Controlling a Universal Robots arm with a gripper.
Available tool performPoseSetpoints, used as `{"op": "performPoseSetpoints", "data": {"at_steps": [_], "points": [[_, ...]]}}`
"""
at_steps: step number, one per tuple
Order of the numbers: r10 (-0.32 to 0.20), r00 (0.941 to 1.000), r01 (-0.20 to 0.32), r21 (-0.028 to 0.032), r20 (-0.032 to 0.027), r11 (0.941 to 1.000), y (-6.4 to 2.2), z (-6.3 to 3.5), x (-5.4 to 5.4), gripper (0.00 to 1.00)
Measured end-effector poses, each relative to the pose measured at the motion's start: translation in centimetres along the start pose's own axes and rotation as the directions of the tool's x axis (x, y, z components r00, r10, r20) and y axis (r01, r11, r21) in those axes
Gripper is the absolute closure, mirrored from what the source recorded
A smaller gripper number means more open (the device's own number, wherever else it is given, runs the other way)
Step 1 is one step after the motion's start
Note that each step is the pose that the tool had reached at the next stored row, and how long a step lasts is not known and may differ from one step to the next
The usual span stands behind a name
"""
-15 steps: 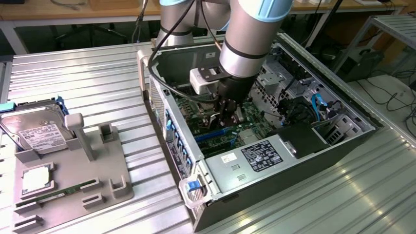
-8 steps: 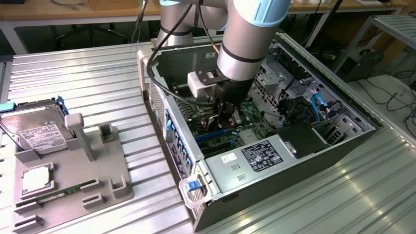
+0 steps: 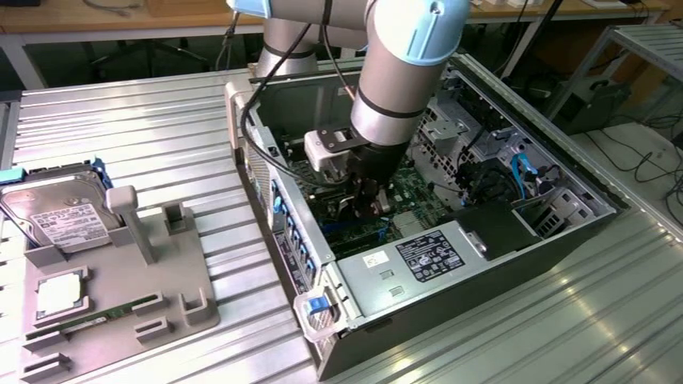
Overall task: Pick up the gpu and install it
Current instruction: 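Insert the gpu into the slot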
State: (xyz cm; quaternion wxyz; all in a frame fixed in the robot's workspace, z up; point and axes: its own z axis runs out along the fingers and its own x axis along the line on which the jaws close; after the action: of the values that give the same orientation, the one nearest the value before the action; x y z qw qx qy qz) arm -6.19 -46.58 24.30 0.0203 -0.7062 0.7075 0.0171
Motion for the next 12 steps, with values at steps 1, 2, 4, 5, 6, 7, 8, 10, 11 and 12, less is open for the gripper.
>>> {"op": "performPoseSetpoints", "data": {"at_steps": [1, 2, 4, 5, 6, 7, 8, 10, 11, 12], "points": [[0.0, 1.0, 0.0, 0.0, 0.0, 1.0, 0.0, 0.7, 0.0, 0.72], [0.0, 1.0, 0.0, -0.0001, 0.0019, 1.0, 0.01, 0.99, 0.1, 0.72], [0.0, 1.0, 0.0, -0.0007, 0.0002, 1.0, 0.01, 1.57, 0.1, 0.72], [0.0, 1.0, 0.0, -0.0001, 0.0022, 1.0, 0.02, 1.83, 0.1, 0.72], [0.0, 1.0, 0.0, -0.0001, 0.0021, 1.0, 0.02, 1.83, 0.1, 0.72], [0.0, 1.0, 0.0, -0.0001, 0.002, 1.0, 0.02, 1.83, 0.1, 0.72], [0.0, 1.0, 0.0, -0.0001, 0.002, 1.0, 0.02, 1.83, 0.1, 0.72], [0.0, 1.0, 0.0, -0.0001, 0.002, 1.0, 0.02, 1.83, 0.1, 0.72], [0.0, 1.0, 0.0, -0.0001, 0.002, 1.0, 0.02, 1.83, 0.1, 0.72], [0.0, 1.0, 0.0, -0.0001, 0.002, 1.0, 0.02, 1.83, 0.1, 0.72]]}}
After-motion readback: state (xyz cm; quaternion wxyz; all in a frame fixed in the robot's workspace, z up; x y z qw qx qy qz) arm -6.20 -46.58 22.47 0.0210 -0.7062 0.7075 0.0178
